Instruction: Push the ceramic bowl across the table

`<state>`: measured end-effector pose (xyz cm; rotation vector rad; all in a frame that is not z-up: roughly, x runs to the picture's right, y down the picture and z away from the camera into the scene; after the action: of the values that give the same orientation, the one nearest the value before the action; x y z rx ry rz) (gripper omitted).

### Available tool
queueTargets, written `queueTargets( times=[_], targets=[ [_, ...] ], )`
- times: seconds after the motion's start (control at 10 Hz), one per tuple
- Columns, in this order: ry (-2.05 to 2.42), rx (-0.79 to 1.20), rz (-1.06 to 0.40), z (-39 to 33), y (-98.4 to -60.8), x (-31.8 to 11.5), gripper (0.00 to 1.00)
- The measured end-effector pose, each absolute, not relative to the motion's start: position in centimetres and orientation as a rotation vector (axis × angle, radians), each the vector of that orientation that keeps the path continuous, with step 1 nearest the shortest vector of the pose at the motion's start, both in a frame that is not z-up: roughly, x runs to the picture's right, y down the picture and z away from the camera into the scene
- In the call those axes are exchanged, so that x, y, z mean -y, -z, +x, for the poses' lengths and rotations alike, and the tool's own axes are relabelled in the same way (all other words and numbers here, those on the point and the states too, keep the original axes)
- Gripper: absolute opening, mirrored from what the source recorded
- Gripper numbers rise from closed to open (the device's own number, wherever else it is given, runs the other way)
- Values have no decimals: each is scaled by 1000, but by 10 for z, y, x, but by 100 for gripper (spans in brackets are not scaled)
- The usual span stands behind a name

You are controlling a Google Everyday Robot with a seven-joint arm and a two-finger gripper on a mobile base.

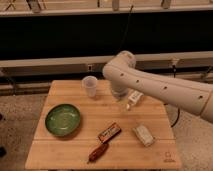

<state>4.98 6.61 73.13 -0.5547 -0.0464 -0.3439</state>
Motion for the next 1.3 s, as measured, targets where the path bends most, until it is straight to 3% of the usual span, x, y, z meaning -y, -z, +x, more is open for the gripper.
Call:
queueTargets(
  times=[1.3],
  targets=[
    [514,108,-562,-40,-780,-92,80]
  ],
)
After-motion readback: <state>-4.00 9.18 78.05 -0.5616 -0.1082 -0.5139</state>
